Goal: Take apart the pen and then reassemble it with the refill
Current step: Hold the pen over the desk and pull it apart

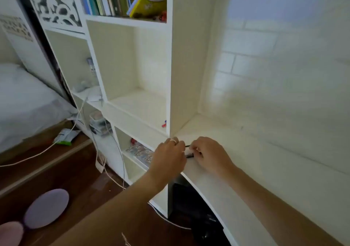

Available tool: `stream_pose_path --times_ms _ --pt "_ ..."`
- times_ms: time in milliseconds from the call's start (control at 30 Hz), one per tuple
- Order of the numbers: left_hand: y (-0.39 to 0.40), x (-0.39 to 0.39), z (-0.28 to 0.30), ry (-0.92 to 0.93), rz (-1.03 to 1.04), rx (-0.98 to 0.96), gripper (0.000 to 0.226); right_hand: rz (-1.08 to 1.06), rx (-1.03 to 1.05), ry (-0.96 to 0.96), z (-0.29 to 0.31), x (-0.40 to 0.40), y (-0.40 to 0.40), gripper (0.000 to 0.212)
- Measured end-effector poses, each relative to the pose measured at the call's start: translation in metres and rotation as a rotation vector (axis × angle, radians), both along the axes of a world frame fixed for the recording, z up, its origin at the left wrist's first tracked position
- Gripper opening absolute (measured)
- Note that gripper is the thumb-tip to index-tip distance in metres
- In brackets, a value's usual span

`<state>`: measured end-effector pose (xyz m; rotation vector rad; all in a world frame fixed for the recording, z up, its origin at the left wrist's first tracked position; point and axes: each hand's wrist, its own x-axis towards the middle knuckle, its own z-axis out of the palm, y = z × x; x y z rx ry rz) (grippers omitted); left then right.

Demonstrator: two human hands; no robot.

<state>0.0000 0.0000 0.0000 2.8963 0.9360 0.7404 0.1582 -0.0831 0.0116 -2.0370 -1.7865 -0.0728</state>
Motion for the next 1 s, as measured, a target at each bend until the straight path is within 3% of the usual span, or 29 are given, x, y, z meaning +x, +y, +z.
stream_pose_path --times_ms 167,300,467,767,1000 --pt "-0.027 0.003 -0.004 -0.039 0.012 -0.095 0.023 0.004 0.08 0.096 -0.02 -0.008 -0.022 0.016" --pt "-0.027 0.006 -0.006 -0.106 0.069 -0.161 0.019 -0.002 0.137 0.129 -0.024 -0.008 -0.026 0.016" --pt "-0.024 0.012 -0.003 -0.248 0.136 -0.441 0.004 0.004 0.132 0.103 -0.026 -0.004 -0.024 0.012" --pt "-0.021 0.003 -0.015 -0.517 0.04 -0.772 0.009 0.024 0.208 0.063 -0.033 -0.003 -0.021 0.013" --pt "-0.021 0.002 -0.014 -0.553 0.038 -0.824 0.007 0.035 0.204 0.071 -0.033 0.0 -0.017 0.017"
